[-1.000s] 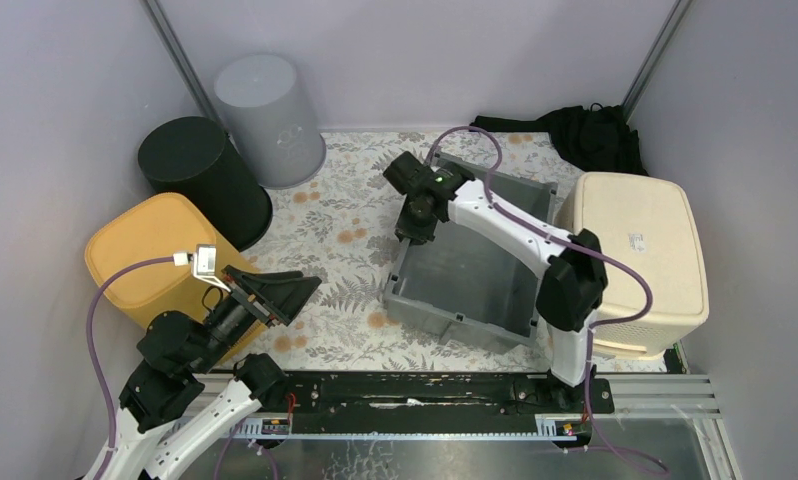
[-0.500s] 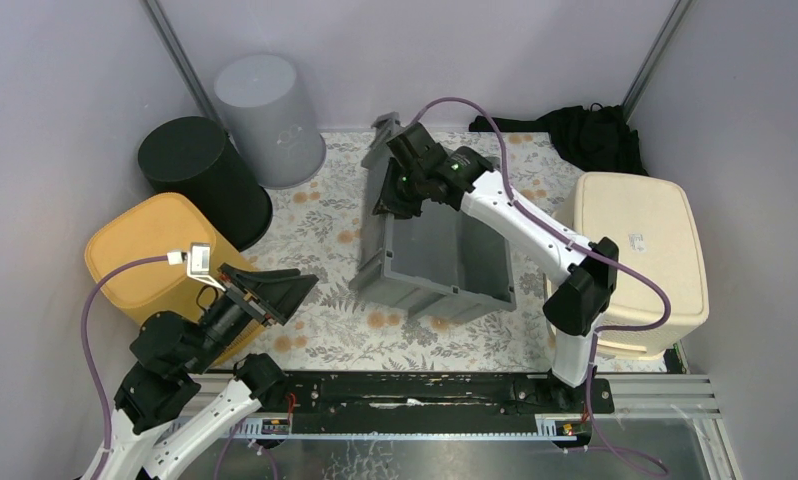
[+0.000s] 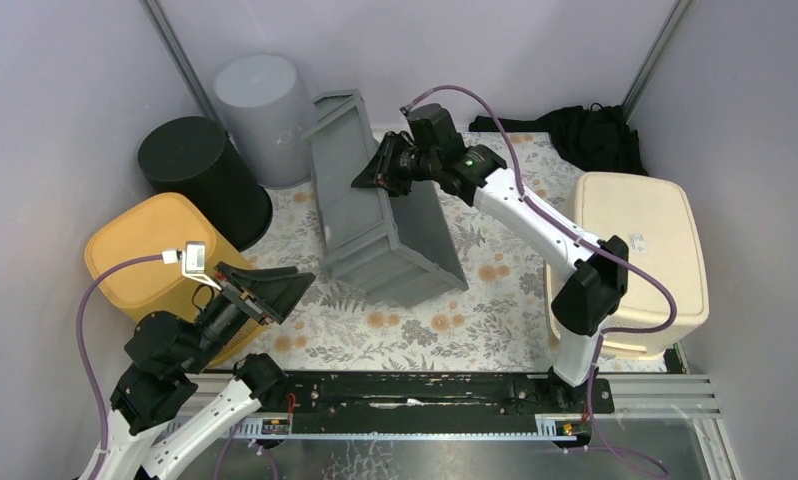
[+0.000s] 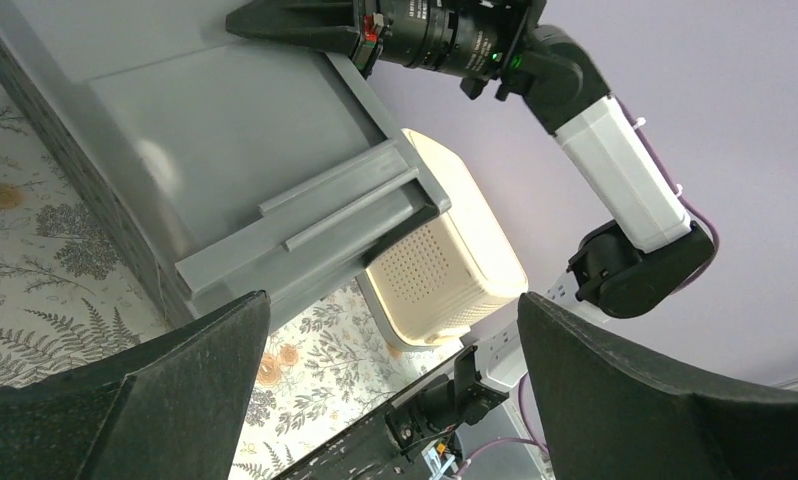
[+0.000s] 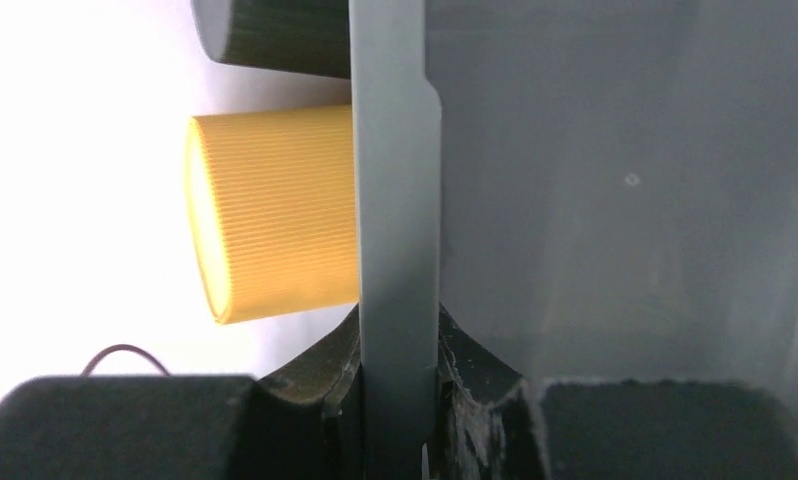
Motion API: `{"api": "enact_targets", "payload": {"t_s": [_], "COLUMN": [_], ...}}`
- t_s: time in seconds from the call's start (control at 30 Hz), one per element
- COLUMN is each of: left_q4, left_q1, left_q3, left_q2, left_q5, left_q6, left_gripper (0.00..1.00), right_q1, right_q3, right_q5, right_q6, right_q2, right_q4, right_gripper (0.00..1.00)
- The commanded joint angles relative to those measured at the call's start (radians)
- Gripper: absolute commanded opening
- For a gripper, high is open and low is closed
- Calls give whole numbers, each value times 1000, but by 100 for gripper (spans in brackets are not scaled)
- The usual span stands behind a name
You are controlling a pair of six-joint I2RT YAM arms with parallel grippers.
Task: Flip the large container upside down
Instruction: Turn the container upside down at the center of the board.
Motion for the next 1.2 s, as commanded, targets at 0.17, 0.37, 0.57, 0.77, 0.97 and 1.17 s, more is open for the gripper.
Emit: {"api": "enact_targets", "payload": {"t_s": [0.17,0.37,0.57,0.77,0.97,1.17], "left_q4": [13,13,15,15,29,47], "left_q1": [6,6,5,6,6,6], "left_q3": [21,21,23,11,1,2], "left_q2": [16,25,36,44,63,98], "left_q5": [-16,-15,-12,-12,-12,3], "left_q6": [10,4,-1,-5,-6,-4], "left_gripper": [100,100,100,100,100,100], "right_q1": [-73,-99,-111,-122,-136,-166], "right_q3": [-327,-534,-660,-765,-795,-837], "right_q5": [-156,-148,-179,-194,-207,-237], "right_q6": [258,435,514,462,376,325], "right_q2": [-149,-160,-153,-192,-233,-262], "right_q4": [731,1043,1221,1191,1077,1025], "right_gripper": [0,0,2,33,63,89]}}
